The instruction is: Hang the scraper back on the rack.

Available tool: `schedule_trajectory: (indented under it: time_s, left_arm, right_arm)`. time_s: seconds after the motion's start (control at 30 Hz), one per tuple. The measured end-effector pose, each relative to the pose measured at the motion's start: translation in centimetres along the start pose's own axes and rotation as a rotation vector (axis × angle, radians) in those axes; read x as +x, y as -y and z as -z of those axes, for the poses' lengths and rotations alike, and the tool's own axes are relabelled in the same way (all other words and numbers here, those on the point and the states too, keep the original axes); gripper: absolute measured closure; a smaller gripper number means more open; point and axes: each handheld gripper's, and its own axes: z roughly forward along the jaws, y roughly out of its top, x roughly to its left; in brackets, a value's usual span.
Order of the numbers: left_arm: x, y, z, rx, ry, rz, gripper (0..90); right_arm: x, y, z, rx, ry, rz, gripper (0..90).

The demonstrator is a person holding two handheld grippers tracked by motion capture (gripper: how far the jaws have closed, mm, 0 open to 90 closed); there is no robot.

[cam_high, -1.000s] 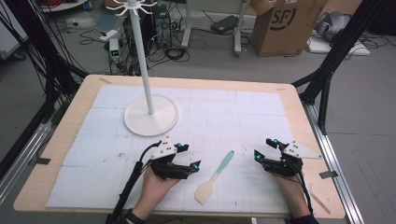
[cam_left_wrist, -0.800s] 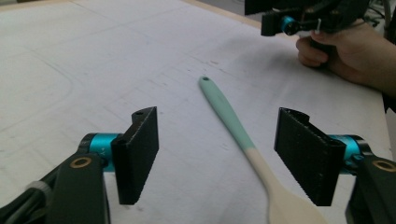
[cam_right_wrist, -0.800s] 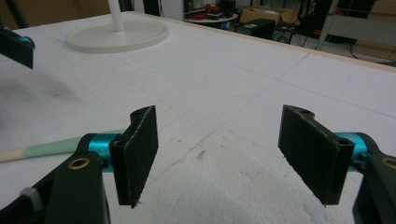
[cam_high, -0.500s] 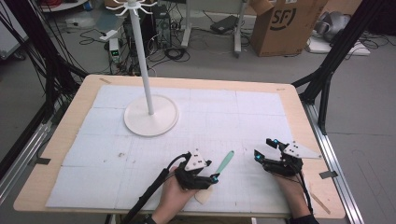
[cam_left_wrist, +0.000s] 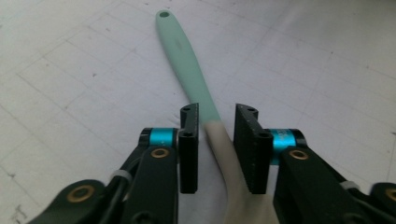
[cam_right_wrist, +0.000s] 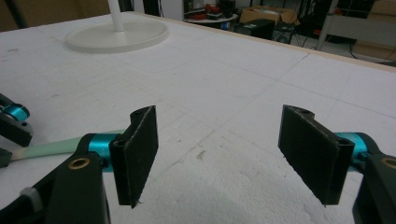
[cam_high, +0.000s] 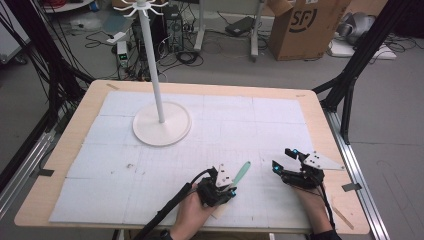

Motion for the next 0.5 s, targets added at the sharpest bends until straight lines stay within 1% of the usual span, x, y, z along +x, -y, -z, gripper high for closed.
schedule_trajectory:
  time_s: [0.07,0.13,0.17,0.23,0.3,0.33,0.37,0.4,0.5]
  left_arm:
    - [-0.22,0.04,-0.01,-0.005,-0.014,-0.009,76.9]
    - [-0.31,-0.06,0.02,0.002,-0.022,-0.029,77.6]
    - [-0.35,-0.07,-0.02,-0.001,-0.024,-0.028,78.4]
    - [-0.3,-0.07,0.06,0.002,-0.026,-0.04,78.8]
    - [-0.12,-0.11,0.18,0.014,-0.038,-0.05,80.3]
    - [0.01,-0.1,0.18,0.012,-0.033,-0.047,80.8]
    - [0.14,-0.11,0.17,0.011,-0.025,-0.029,80.9]
    - [0.24,-0.14,0.19,0.016,-0.021,-0.032,80.9]
    - [0.25,0.03,0.16,0.006,-0.017,-0.049,80.1]
  right_arm:
    - [0.06,0.0,0.01,0.002,0.0,-0.005,28.3]
    - [0.05,0.0,0.01,0.002,0.0,-0.003,28.4]
    - [0.06,0.0,0.01,0.002,0.0,-0.005,28.4]
    - [0.03,0.0,0.0,-0.001,0.001,-0.002,28.4]
    - [0.01,0.0,0.01,-0.001,0.0,0.001,28.4]
    - [0.01,0.0,0.01,-0.001,0.0,0.001,28.4]
    - [0.01,0.0,0.01,-0.001,0.0,0.0,28.4]
    - [0.02,0.0,0.02,0.0,0.001,-0.003,28.4]
    - [0.0,0.01,0.02,0.0,0.001,-0.003,28.3]
